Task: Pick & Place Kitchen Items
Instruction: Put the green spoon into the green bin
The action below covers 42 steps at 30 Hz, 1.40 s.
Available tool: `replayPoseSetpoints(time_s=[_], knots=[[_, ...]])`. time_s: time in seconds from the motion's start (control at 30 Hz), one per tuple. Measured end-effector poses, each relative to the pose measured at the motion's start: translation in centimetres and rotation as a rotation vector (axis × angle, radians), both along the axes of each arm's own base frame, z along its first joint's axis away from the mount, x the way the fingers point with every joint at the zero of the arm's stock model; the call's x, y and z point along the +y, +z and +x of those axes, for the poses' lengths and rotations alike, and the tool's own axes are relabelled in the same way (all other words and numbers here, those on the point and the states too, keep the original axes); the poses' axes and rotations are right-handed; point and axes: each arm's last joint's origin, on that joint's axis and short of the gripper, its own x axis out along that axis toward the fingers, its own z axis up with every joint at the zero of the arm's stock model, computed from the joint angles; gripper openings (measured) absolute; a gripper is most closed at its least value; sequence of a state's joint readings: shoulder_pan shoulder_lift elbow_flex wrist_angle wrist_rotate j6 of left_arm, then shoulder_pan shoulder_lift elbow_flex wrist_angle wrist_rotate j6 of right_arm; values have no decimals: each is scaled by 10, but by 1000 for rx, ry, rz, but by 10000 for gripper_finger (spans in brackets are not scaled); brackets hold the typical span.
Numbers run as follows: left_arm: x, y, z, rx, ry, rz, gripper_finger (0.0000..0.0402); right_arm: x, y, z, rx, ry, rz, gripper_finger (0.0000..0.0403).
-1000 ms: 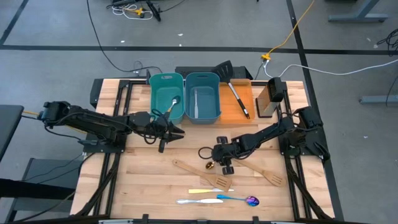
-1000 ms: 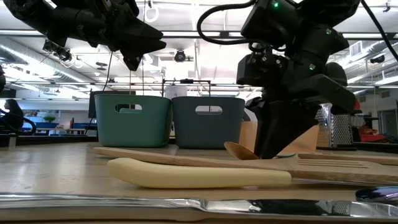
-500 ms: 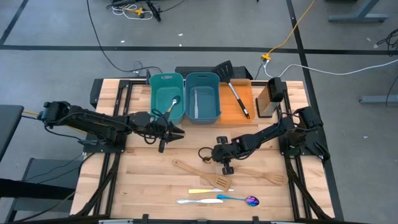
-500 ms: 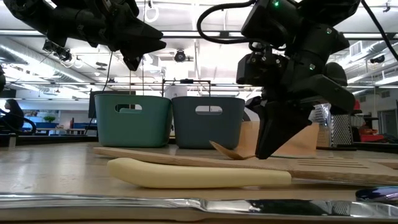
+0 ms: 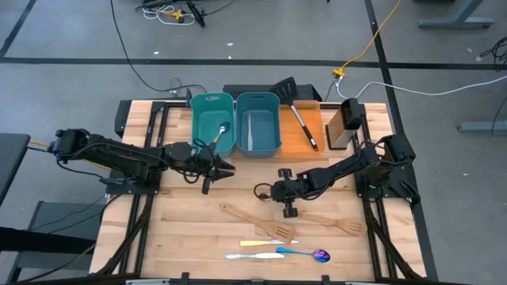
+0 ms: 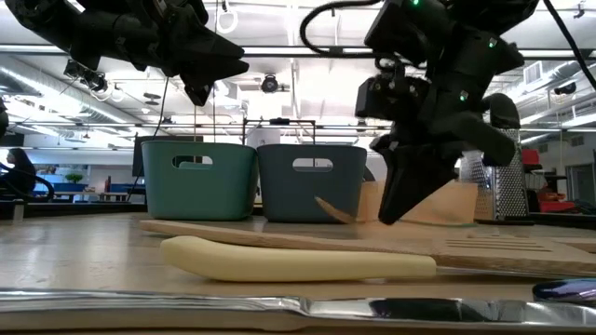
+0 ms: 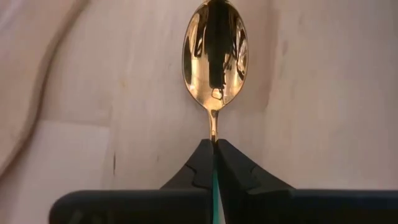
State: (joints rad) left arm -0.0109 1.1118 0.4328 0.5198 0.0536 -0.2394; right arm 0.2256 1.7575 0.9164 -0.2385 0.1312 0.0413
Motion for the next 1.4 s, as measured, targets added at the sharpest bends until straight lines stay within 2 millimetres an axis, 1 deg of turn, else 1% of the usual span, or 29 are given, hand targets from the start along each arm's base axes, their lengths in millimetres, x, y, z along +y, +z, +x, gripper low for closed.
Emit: replayPoseSetpoints(time_s=[0.33, 0.5, 0.7, 0.93, 1.13, 1.4], knots=[[0, 0, 0, 0, 0, 0, 114, -1, 13, 0, -45, -5, 16, 10], [0, 0, 0, 0, 0, 0, 114, -4, 23, 0, -86, -14, 26, 10], [0, 0, 0, 0, 0, 0, 114, -9, 47, -3, -177, -32, 40, 10], [0, 0, 0, 0, 1, -1, 114, -17, 78, -7, -328, -95, 83, 10], [0, 0, 0, 0, 1, -1, 114, -24, 97, -7, -447, -139, 84, 10], [1, 0, 0, -1, 21, 3, 114, -32, 120, 0, -653, -161, 119, 10]])
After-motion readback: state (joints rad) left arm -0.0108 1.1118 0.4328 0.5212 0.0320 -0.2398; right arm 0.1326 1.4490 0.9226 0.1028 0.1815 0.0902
